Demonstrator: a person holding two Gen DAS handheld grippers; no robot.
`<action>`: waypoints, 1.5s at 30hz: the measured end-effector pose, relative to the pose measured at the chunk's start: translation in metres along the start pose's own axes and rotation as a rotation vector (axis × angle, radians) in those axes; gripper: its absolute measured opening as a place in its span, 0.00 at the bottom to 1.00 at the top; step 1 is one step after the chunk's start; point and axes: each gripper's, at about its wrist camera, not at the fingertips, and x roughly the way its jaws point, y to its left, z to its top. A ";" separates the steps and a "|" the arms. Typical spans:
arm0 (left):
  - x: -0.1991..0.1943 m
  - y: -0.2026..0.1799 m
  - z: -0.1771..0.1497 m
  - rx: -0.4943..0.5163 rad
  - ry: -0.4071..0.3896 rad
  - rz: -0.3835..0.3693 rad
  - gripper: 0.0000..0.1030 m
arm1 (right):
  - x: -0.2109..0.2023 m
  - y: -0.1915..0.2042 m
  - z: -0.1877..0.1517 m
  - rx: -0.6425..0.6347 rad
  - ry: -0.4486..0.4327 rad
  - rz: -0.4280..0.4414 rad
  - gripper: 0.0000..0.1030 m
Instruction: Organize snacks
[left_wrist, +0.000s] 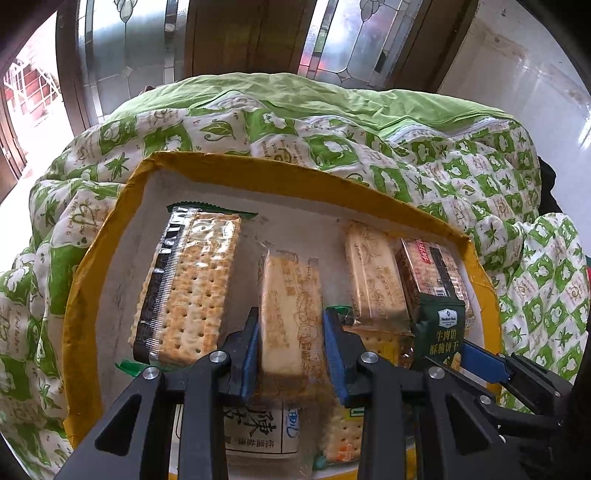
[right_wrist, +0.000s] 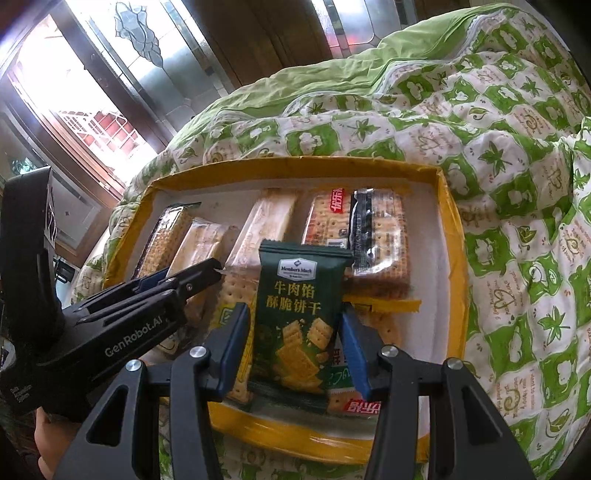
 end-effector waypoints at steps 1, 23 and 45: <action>0.000 0.000 0.000 -0.002 -0.001 -0.001 0.33 | 0.001 0.000 0.000 0.001 -0.001 0.000 0.47; -0.009 -0.004 -0.003 -0.010 -0.008 0.010 0.37 | -0.029 -0.007 -0.010 0.033 -0.073 -0.001 0.49; -0.071 -0.012 -0.036 0.034 -0.145 0.011 0.59 | -0.062 -0.021 -0.043 0.039 -0.142 -0.097 0.61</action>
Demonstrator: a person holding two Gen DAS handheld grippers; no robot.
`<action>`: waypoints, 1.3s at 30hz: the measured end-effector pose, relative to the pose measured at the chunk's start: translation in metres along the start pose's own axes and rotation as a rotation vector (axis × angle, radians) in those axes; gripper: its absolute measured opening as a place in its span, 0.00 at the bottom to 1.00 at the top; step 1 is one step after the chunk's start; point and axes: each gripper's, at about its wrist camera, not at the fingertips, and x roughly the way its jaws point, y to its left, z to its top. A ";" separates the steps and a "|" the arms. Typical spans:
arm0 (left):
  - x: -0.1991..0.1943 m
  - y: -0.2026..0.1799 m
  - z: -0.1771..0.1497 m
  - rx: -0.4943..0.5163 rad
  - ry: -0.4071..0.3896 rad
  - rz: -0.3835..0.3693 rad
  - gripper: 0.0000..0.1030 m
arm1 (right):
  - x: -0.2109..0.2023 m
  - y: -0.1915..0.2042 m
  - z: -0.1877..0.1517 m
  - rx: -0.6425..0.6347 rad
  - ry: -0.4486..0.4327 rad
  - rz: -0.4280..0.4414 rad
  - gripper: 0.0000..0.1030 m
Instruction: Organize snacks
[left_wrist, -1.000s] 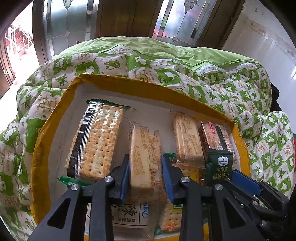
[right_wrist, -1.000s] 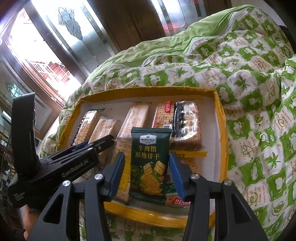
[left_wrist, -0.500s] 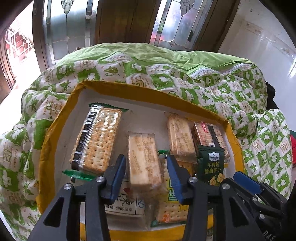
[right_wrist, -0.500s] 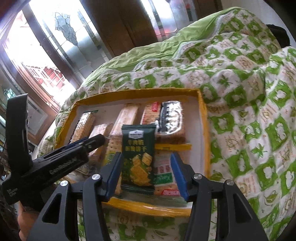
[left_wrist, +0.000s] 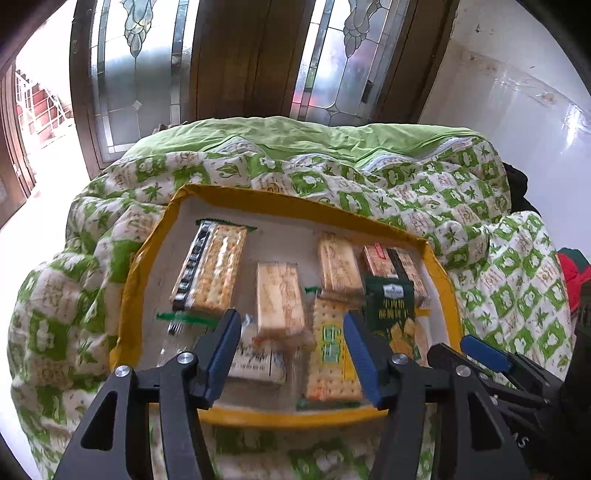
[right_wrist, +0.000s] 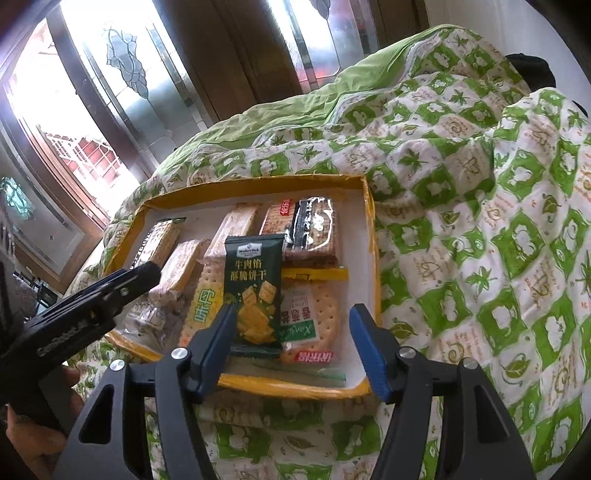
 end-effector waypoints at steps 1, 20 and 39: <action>-0.003 0.000 -0.003 0.006 -0.002 0.008 0.60 | -0.001 0.000 -0.002 -0.001 0.000 0.000 0.61; -0.058 0.010 -0.051 0.013 -0.041 0.046 0.78 | -0.034 0.015 -0.042 -0.075 -0.049 -0.014 0.79; -0.133 0.010 -0.110 0.034 -0.109 0.141 0.91 | -0.092 0.031 -0.101 -0.094 -0.087 -0.021 0.93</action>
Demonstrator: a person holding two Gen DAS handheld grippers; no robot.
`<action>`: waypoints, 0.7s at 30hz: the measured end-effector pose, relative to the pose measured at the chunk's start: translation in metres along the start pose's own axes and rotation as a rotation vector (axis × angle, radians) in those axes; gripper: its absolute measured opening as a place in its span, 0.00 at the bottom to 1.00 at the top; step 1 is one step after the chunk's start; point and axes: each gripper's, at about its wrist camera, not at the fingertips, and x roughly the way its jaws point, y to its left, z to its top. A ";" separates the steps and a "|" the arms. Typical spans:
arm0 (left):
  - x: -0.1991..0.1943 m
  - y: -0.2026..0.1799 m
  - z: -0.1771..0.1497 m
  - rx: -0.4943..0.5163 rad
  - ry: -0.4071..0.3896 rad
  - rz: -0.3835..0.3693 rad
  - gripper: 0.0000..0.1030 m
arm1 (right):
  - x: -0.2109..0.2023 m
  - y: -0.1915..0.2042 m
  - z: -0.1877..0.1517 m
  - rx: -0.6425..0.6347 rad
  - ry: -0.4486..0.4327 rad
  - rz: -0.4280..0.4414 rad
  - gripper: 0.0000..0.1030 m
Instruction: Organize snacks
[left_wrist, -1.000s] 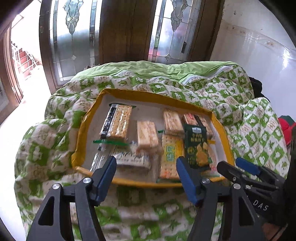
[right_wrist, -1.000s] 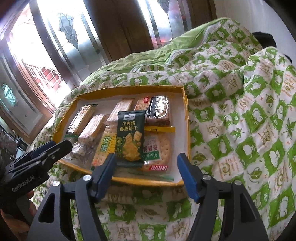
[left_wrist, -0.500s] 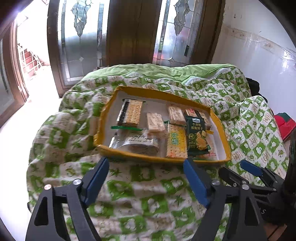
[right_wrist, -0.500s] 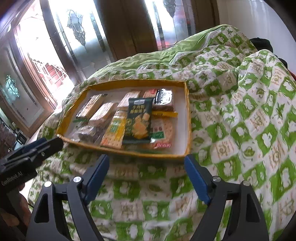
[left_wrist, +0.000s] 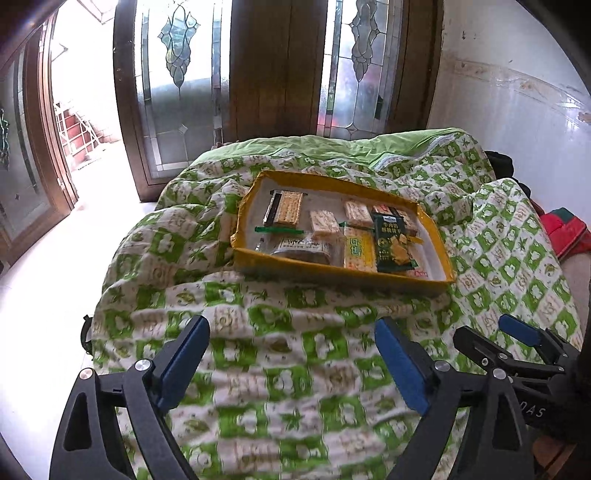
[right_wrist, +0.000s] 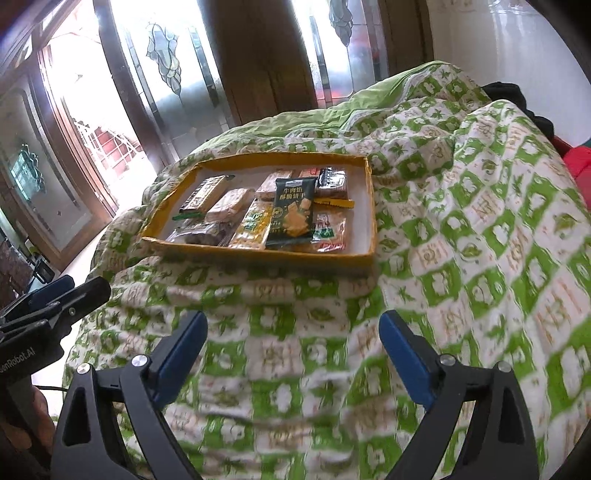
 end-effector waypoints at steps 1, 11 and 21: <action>-0.004 -0.001 -0.002 0.003 -0.005 0.007 0.91 | -0.004 0.000 -0.002 0.002 -0.002 -0.001 0.94; -0.031 -0.014 -0.008 0.034 -0.056 0.063 0.97 | -0.036 0.006 -0.013 0.006 -0.042 -0.021 1.00; -0.039 -0.021 -0.004 0.056 -0.076 0.075 0.99 | -0.049 0.006 -0.009 0.015 -0.064 -0.032 1.00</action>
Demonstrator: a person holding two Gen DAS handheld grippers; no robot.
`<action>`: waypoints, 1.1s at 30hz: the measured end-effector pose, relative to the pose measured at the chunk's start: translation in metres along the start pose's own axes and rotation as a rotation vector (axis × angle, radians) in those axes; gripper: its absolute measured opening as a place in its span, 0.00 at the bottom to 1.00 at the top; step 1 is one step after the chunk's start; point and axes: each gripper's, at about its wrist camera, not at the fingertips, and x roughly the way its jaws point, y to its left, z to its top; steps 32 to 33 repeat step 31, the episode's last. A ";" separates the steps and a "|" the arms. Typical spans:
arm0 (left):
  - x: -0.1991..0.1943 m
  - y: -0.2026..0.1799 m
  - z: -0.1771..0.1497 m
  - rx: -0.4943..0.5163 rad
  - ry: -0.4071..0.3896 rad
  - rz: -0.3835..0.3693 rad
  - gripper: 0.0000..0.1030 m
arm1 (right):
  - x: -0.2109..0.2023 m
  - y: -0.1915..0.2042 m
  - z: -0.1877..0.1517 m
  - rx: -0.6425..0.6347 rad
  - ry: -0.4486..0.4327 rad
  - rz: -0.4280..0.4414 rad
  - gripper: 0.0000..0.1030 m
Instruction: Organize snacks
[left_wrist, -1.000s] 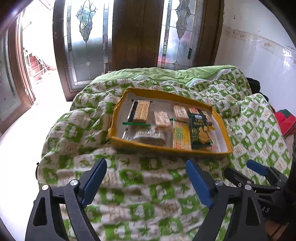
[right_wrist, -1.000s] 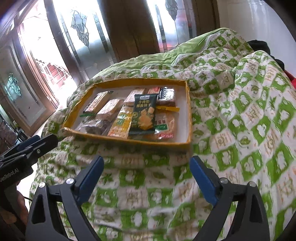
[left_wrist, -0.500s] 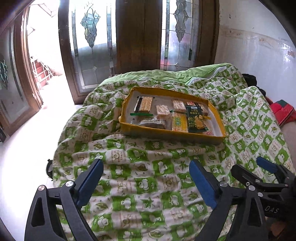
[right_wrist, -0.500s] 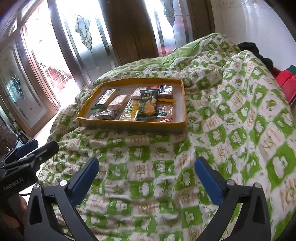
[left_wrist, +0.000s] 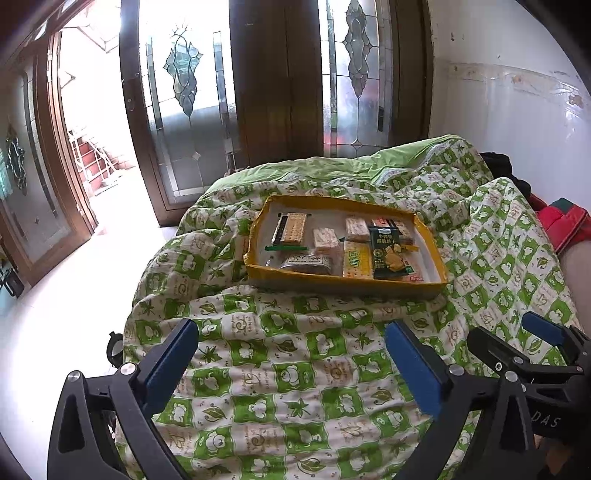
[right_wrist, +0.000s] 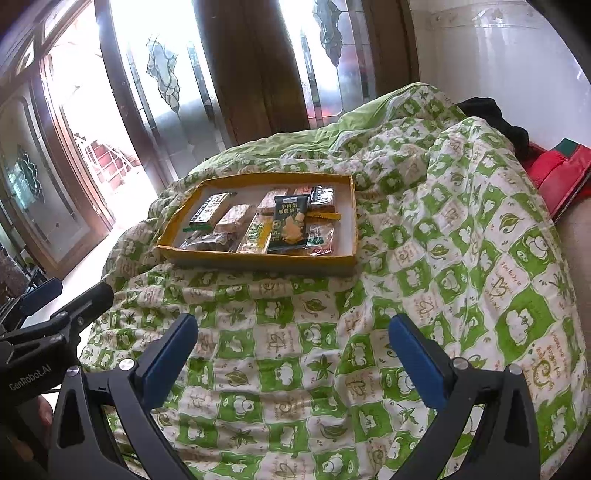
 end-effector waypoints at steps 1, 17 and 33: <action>0.000 0.000 0.000 -0.001 0.002 -0.004 0.99 | -0.001 0.000 0.001 0.001 -0.002 -0.002 1.00; -0.020 -0.003 0.014 -0.005 -0.053 -0.010 0.99 | -0.014 0.001 0.004 0.001 -0.020 -0.009 1.00; -0.028 -0.004 0.009 -0.010 -0.071 -0.019 0.99 | -0.025 0.010 -0.005 -0.029 -0.005 -0.022 1.00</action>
